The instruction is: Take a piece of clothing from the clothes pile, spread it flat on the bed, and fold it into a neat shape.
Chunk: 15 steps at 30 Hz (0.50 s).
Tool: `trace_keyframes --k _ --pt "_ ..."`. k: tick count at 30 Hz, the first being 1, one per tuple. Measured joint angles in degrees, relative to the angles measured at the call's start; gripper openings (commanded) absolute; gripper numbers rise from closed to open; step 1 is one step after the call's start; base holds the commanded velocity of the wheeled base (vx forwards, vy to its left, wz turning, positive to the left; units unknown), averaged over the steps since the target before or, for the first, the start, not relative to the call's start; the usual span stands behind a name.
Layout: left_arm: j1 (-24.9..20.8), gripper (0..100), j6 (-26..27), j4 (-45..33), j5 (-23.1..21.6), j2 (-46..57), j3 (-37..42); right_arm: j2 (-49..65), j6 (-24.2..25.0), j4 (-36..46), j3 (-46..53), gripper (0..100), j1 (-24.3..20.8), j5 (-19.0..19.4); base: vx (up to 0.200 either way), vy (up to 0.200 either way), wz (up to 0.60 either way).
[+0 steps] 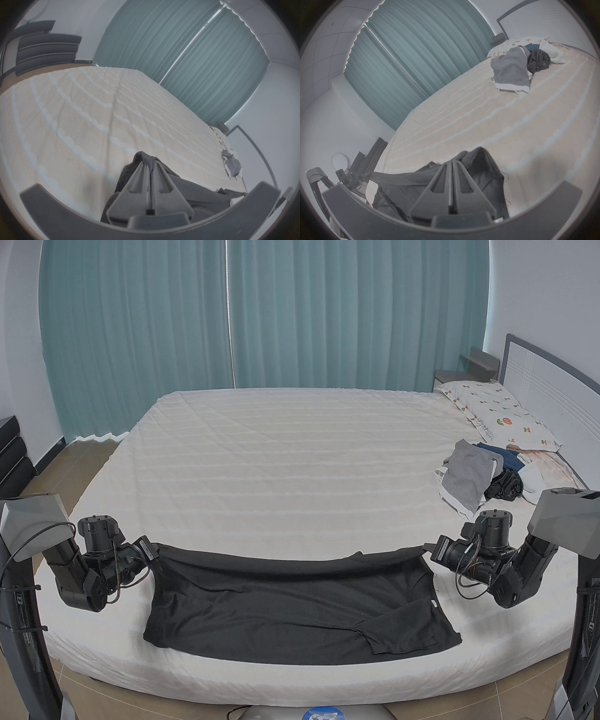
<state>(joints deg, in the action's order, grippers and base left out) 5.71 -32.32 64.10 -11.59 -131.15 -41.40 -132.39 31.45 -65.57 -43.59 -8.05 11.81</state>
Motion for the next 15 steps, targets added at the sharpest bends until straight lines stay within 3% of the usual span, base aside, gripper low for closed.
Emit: trace_keyframes --k 15 --pt "0.1 0 3.9 4.4 -3.5 -0.8 6.3 -0.8 0.1 -9.0 11.1 0 1.7 3.9 0.0 0.0 0.0"
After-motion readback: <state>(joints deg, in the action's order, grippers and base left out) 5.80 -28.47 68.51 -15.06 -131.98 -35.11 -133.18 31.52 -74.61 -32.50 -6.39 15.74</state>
